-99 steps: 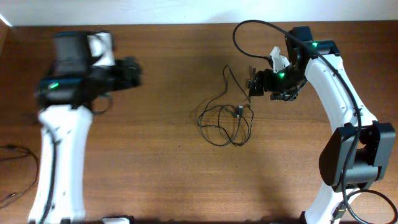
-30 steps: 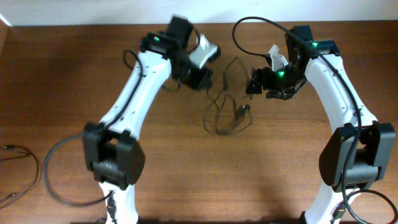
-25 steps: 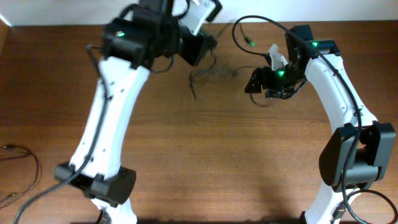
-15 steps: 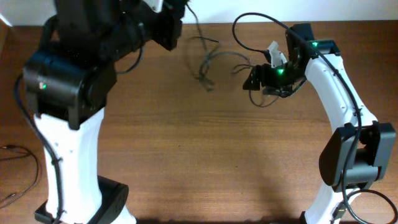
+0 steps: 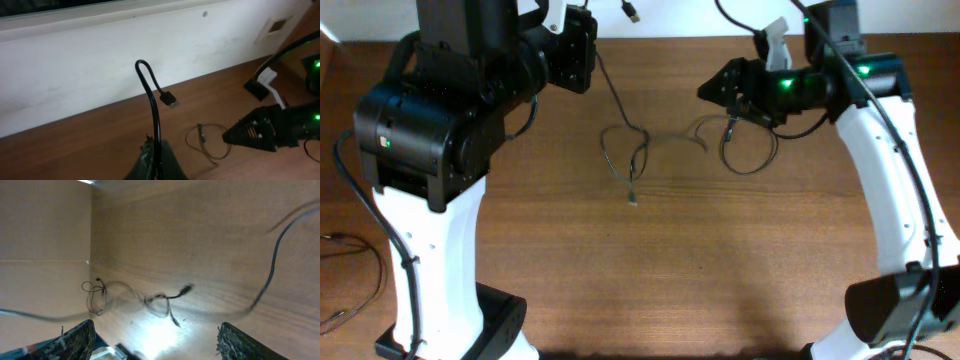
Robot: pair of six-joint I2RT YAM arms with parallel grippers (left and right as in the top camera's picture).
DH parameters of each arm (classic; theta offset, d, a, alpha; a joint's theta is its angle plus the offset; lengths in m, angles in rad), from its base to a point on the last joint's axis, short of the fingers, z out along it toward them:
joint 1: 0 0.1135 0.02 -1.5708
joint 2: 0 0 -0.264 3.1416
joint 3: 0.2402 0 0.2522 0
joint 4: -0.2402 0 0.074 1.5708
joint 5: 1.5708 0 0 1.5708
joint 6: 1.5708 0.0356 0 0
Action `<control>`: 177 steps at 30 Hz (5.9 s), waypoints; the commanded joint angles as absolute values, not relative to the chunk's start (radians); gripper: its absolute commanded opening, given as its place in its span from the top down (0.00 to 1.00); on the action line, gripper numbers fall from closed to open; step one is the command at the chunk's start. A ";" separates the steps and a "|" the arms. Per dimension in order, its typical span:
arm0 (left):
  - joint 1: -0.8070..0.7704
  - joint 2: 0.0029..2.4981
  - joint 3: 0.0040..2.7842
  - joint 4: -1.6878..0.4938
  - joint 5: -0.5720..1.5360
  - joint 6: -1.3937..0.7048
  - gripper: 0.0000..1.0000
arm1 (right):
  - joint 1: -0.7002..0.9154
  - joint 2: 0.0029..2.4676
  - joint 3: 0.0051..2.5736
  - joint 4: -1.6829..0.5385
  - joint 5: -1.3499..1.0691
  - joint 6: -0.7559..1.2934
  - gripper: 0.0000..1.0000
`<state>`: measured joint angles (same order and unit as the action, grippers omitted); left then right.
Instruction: Untangle cables
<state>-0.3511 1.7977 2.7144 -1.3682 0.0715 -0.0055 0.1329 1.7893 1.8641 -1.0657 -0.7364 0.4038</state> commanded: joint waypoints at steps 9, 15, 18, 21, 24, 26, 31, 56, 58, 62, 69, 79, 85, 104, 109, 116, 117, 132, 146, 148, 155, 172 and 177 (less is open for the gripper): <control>-0.350 1.806 2.721 -1.349 -0.025 -0.015 1.00 | 0.256 1.866 1.855 -1.081 -0.631 0.446 0.21; -0.350 1.806 2.721 -1.341 -0.023 -0.015 1.00 | 0.308 1.929 1.851 -1.077 -0.614 0.291 0.21; -0.350 1.806 2.721 -1.341 -0.023 -0.015 1.00 | 0.344 1.970 1.850 -1.085 -0.530 0.262 0.21; -0.350 1.806 2.721 -1.340 -0.023 -0.015 1.00 | 0.361 2.020 1.850 -1.104 -0.521 0.268 0.21; -0.335 1.804 2.721 -1.323 -0.023 -0.015 1.00 | 0.364 2.099 1.850 -1.118 -0.526 0.307 0.22; -0.331 1.802 2.721 -1.318 -0.023 -0.015 1.00 | 0.369 2.125 1.850 -1.122 -0.527 0.307 0.22; -0.331 1.789 2.721 -1.272 -0.023 -0.015 1.00 | 0.379 2.194 1.849 -1.106 -0.511 0.335 0.23; 0.063 1.746 2.647 -0.898 -0.390 0.015 1.00 | 0.078 2.286 1.840 -1.327 -0.237 0.265 0.32; 0.063 1.766 2.624 -0.898 -0.390 0.015 1.00 | -0.054 2.286 1.840 -1.359 -0.200 0.238 0.33; 0.112 1.813 2.587 -0.903 -0.393 0.015 1.00 | -0.245 2.286 1.840 -1.365 -0.205 0.239 0.33; 0.139 1.831 2.449 -0.973 -0.237 -0.002 1.00 | -0.360 2.284 1.840 -1.366 -0.233 0.223 0.33; 0.070 1.832 2.113 -1.198 0.415 -0.053 1.00 | -0.092 2.027 2.003 -1.439 -0.397 -0.011 0.12; 0.066 1.835 2.043 -1.148 0.301 -0.056 1.00 | 0.156 2.020 2.017 -1.443 -0.371 0.241 0.15; 0.065 1.995 2.043 -1.094 0.221 -0.194 1.00 | 0.492 2.022 1.497 -1.005 -0.231 0.585 0.72; 0.065 1.995 2.043 -1.095 0.221 -0.194 1.00 | 0.543 2.022 1.413 -0.902 -0.226 0.581 0.70; 0.065 1.995 2.043 -1.095 0.221 -0.194 1.00 | 0.543 2.022 1.364 -0.802 -0.141 0.580 0.56; 0.065 1.995 2.043 -1.095 0.221 -0.194 1.00 | 0.545 2.022 1.362 -0.797 -0.141 0.572 0.59; 0.065 1.999 2.043 -1.108 0.221 -0.193 1.00 | 0.541 1.876 1.546 -1.021 -0.147 0.392 0.96; 0.067 2.133 2.043 -1.092 -0.097 -0.186 1.00 | -0.057 1.792 2.341 -1.699 -0.589 -0.023 0.96; 0.071 2.160 2.043 -1.082 -0.131 -0.161 1.00 | -0.192 1.792 2.341 -1.699 -0.625 -0.023 0.96; 0.093 2.198 2.043 -1.062 -0.162 -0.114 1.00 | -0.517 1.794 2.328 -1.699 -0.684 -0.025 0.96; 0.093 1.827 2.503 -1.137 0.286 -0.021 1.00 | 0.011 1.890 2.147 -1.637 -0.517 -0.028 0.34; 0.093 1.640 2.535 -1.126 0.361 -0.022 1.00 | 0.128 1.975 2.147 -1.567 -0.479 0.055 0.33</control>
<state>0.0902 1.6890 2.5351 -1.1248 0.2897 -0.0410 0.0883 1.9377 2.1521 -1.5826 -0.5045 0.0181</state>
